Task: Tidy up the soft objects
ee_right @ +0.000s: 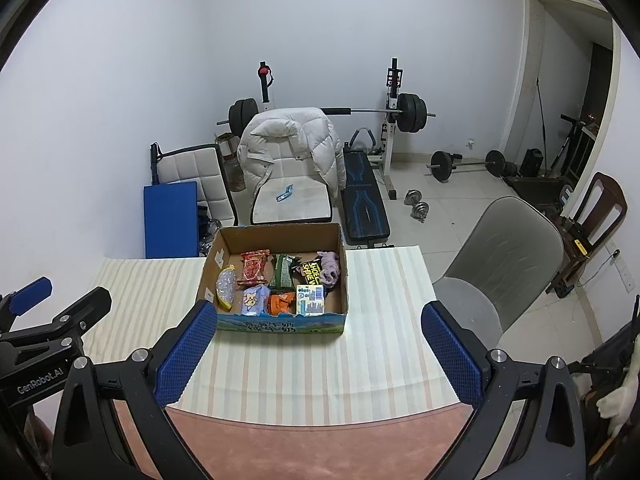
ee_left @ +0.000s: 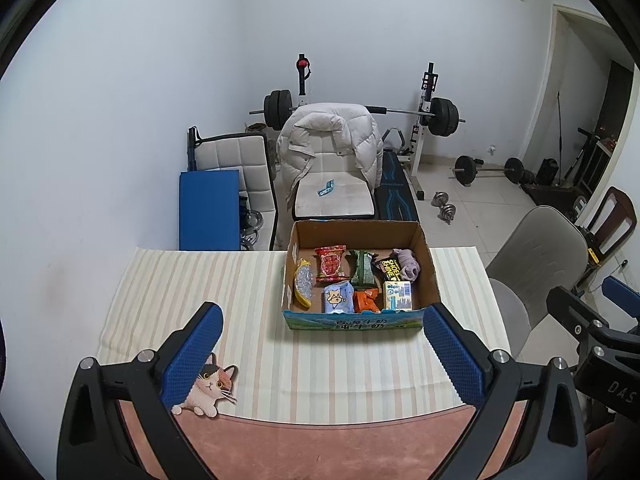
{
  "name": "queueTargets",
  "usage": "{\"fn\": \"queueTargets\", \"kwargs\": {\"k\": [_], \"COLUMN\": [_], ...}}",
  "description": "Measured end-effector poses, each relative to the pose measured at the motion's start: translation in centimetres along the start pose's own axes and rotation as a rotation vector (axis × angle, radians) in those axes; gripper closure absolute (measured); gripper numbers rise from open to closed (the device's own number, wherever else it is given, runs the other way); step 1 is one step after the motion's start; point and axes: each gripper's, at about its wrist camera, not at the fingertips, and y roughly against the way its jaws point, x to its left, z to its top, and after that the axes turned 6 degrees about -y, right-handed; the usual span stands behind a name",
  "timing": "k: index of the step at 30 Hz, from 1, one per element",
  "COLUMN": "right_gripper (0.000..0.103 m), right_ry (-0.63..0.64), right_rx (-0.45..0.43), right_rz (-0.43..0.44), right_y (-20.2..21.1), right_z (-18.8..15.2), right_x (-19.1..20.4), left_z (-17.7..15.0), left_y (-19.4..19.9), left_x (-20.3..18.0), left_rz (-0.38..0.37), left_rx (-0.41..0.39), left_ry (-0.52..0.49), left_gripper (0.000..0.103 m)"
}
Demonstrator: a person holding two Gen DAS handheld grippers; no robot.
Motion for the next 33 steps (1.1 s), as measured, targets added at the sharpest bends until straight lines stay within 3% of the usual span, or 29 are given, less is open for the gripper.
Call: {"fn": "queueTargets", "kwargs": {"k": [33], "right_gripper": [0.000], "right_ry": [0.017], "right_rx": [-0.005], "right_rz": [0.004], "right_y": [0.39], "right_z": [0.03], "right_x": [0.42], "left_z": [-0.40], "left_y": [0.36], "left_x": [0.49], "left_rz": [-0.006], "left_rx": [-0.001], "left_ry": [-0.003], "left_gripper": [0.000]}}
